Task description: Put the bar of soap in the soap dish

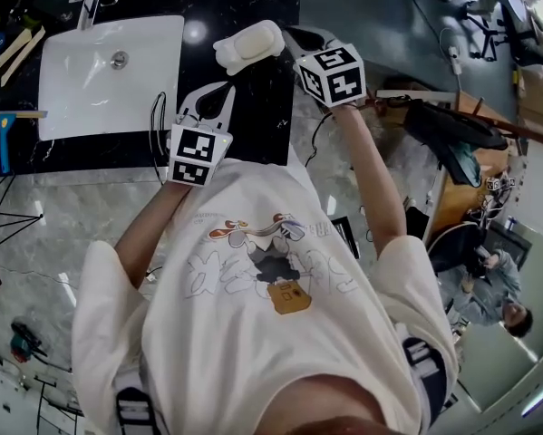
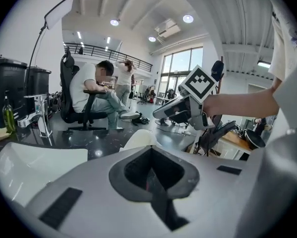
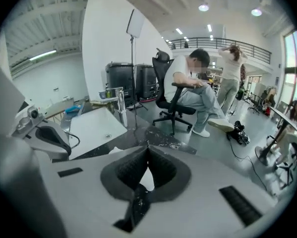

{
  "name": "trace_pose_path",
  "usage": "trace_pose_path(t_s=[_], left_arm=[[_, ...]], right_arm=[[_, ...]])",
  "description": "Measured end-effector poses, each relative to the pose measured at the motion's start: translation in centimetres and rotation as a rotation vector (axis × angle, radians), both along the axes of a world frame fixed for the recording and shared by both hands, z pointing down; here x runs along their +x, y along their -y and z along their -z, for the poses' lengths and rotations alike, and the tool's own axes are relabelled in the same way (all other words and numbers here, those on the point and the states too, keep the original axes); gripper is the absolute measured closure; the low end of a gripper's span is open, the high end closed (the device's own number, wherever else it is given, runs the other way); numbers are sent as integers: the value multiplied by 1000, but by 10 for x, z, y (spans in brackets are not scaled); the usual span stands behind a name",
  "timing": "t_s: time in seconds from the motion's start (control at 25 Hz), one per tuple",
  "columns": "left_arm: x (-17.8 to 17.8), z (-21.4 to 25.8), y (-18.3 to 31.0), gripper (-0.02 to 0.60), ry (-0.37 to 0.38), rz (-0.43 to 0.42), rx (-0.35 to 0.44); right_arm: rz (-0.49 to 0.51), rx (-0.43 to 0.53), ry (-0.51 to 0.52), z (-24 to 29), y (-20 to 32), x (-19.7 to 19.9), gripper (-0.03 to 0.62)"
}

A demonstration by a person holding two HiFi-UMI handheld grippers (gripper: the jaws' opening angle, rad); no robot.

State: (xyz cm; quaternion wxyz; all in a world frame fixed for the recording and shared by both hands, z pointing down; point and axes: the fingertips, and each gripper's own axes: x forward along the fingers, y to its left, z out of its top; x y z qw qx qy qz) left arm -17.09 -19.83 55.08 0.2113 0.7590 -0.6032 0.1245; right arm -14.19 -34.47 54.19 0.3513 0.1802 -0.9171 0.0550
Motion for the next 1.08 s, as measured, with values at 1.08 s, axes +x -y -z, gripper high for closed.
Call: trace_pose_path(t_s=[1.08], left_arm=[[23,-12,2,575,-4,-88,-45]], right_arm=[[-235,-33,107,-51,-139,40,589]])
